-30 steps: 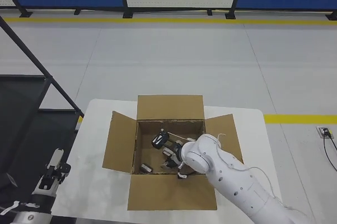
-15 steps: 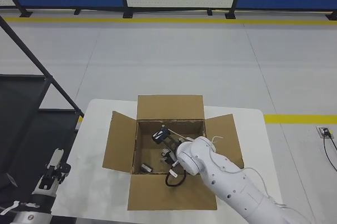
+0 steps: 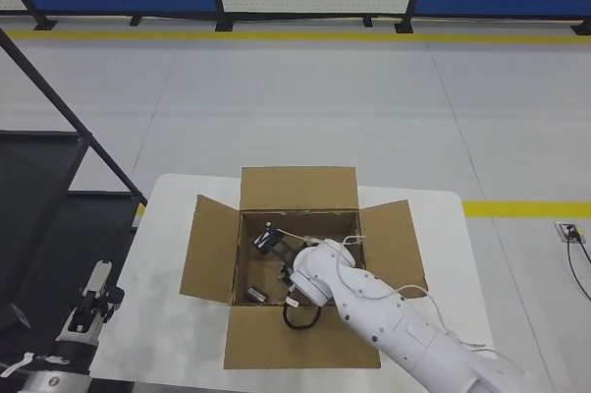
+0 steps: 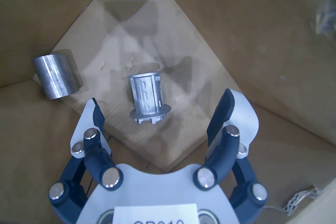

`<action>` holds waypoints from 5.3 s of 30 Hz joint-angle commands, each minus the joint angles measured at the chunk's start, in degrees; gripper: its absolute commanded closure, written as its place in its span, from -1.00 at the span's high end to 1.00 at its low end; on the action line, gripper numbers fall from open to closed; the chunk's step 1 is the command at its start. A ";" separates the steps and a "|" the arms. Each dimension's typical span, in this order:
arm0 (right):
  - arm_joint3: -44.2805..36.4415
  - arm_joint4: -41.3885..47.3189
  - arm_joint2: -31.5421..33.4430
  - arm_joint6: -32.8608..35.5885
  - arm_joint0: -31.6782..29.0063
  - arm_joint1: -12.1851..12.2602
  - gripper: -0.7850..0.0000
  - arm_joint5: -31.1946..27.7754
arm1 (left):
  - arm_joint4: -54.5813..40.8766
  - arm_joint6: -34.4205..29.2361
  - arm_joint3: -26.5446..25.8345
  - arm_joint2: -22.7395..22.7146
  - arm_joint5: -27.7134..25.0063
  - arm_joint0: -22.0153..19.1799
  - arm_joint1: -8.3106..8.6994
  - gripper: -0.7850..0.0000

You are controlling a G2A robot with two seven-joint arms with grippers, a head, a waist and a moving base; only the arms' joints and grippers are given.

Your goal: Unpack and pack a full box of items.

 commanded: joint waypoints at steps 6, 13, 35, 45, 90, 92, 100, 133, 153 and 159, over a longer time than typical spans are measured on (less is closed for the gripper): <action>13.05 4.24 -2.15 -0.52 5.06 -4.69 1.00 -4.54 | 0.00 0.00 0.00 0.00 0.00 0.00 0.00 1.00; 25.11 8.67 -3.60 -0.66 8.30 -9.16 1.00 -11.10 | 0.00 0.00 0.00 0.00 0.00 0.00 0.00 1.00; 37.78 8.23 -4.54 -7.56 10.35 -15.32 -1.00 -16.53 | 0.00 0.00 0.00 0.00 0.00 0.00 0.00 1.00; 31.24 3.62 -2.56 -17.83 5.67 -11.41 -1.00 -17.18 | 0.00 0.00 0.00 0.00 0.00 0.00 0.00 1.00; -41.36 -7.50 40.61 -43.19 -41.18 10.21 -1.00 -19.54 | 0.00 0.00 0.00 0.00 0.00 0.00 0.00 1.00; -45.52 -7.19 45.42 -49.77 -46.03 10.99 -1.00 -21.42 | 0.00 0.00 0.00 0.00 0.00 0.00 0.00 1.00; -46.52 -1.06 66.32 -70.51 -60.53 13.18 -1.00 -29.10 | 0.00 0.00 0.00 0.00 0.00 0.00 0.00 1.00; -8.26 -11.85 69.17 -68.65 -48.38 16.63 -1.00 -40.76 | 0.00 0.00 0.00 0.00 0.00 0.00 0.00 1.00; 3.42 -16.61 65.34 -74.58 -43.04 17.63 -0.28 -36.58 | 0.00 0.00 0.00 0.00 0.00 0.00 0.00 1.00; 3.98 -17.02 64.90 -74.33 -43.04 18.03 -0.17 -36.39 | 0.00 0.00 0.00 0.00 0.00 0.00 0.00 1.00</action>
